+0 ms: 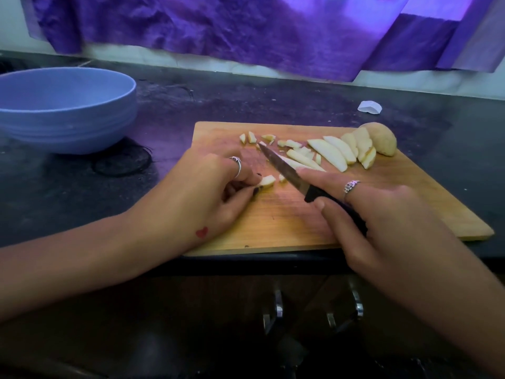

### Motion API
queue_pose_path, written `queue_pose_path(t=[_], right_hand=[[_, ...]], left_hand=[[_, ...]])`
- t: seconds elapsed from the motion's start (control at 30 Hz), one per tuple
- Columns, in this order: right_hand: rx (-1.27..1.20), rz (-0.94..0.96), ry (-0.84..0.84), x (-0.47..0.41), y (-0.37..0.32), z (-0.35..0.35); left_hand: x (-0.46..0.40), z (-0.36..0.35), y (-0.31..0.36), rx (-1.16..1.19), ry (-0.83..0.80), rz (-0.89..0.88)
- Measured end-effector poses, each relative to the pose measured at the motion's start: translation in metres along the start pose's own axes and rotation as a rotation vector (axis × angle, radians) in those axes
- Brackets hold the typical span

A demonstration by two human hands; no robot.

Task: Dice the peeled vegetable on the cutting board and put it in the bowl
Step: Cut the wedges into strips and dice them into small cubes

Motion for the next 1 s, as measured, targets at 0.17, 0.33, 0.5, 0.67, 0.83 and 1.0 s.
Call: queue_pose_path(t=[0.17, 0.33, 0.5, 0.67, 0.83, 1.0], right_hand=[[-0.019, -0.008, -0.045, -0.004, -0.006, -0.003], [0.052, 0.004, -0.081, -0.012, -0.008, -0.007], [0.093, 0.008, -0.139, -0.020, -0.006, -0.010], [0.137, 0.017, -0.179, -0.017, -0.006, -0.009], [0.149, -0.007, -0.129, 0.000, -0.001, -0.004], [0.006, -0.004, -0.008, 0.004, -0.005, 0.000]], left_hand=[[0.003, 0.006, -0.002, 0.071, 0.043, 0.020], [0.003, 0.007, -0.006, 0.106, 0.063, 0.069], [0.003, 0.004, -0.005, 0.061, 0.065, 0.064], [0.003, 0.002, -0.003, 0.031, 0.065, 0.054], [0.005, 0.003, -0.003, 0.032, 0.062, 0.077], [0.007, 0.005, -0.003, 0.004, 0.077, 0.074]])
Point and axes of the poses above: each hand's wrist, its own x-axis away from the middle knuckle, its own z-axis out of the back of the hand, y = z × x, the point moved 9 cm from there along -x, towards the middle knuckle, and after that the axes turned 3 degrees about x, right-handed, at the moved point
